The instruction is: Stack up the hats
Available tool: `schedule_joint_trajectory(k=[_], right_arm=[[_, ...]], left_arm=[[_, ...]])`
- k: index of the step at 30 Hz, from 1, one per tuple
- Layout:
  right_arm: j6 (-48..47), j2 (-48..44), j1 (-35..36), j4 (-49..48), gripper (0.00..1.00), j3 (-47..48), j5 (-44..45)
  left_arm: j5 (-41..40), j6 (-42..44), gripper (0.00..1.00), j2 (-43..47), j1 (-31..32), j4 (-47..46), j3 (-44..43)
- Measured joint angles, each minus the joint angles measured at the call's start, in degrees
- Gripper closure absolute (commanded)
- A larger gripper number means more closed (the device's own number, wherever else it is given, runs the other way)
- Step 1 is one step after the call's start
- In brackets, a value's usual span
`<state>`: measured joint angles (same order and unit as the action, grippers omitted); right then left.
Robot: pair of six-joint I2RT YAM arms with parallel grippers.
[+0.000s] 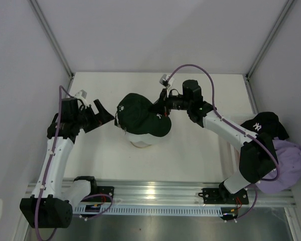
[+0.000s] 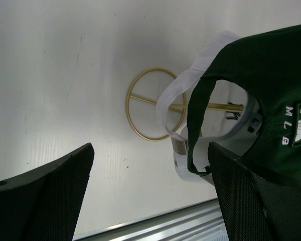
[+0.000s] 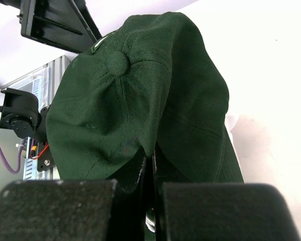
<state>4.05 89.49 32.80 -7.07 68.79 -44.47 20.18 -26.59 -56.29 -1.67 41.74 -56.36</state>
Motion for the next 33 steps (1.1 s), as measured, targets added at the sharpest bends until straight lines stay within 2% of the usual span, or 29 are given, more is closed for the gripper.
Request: schedule_joint_trajectory(k=[8,11,15,16,18,20,26,27,28,29,30,33], right_arm=[[0.02,0.00,-0.55,-0.15,1.00,-0.02,-0.04],[0.07,0.02,-0.81,-0.17,1.00,-0.15,-0.02],[0.39,0.00,-1.25,-0.61,1.00,-0.76,0.00],[0.42,0.02,-1.40,-0.76,1.00,-1.03,0.02],[0.48,0.00,-1.55,-1.05,1.00,-1.53,0.09],[0.50,0.00,-1.60,-1.51,0.95,-1.92,0.22],[1.03,0.00,-1.55,-1.73,0.61,-2.60,1.64],[1.11,0.00,-1.57,-1.29,0.46,-2.84,2.16],[1.31,0.00,-1.62,-0.74,0.35,-3.10,2.69],[1.46,0.00,-1.70,0.07,0.21,-3.43,3.41],[1.68,-0.07,-1.86,0.85,0.01,-3.89,4.09],[1.86,-1.51,-2.36,3.52,0.00,-6.12,6.56]], left_arm=[[4.15,-1.40,0.06,-3.08,0.04,-4.55,0.46],[2.36,-1.55,0.09,-4.52,1.53,-5.60,0.46],[-1.99,-1.95,0.21,-8.46,5.53,-5.81,0.44],[-2.78,-2.05,0.28,-9.73,6.21,-5.97,0.44],[-4.87,-2.51,0.32,-11.67,7.23,-6.36,0.66],[-6.95,-2.95,0.33,-12.44,7.76,-6.73,1.16],[-13.11,-3.58,0.33,-12.50,8.31,-7.02,1.33],[-13.81,-3.67,0.33,-12.63,8.31,-7.02,1.33],[-14.49,-3.89,0.33,-12.83,8.31,-7.02,1.33],[-15.30,-4.02,0.33,-13.22,8.31,-7.02,1.33],[-15.82,-4.07,0.33,-13.64,8.31,-7.04,1.36],[-17.40,-4.63,0.33,-15.54,8.31,-7.19,1.60]])
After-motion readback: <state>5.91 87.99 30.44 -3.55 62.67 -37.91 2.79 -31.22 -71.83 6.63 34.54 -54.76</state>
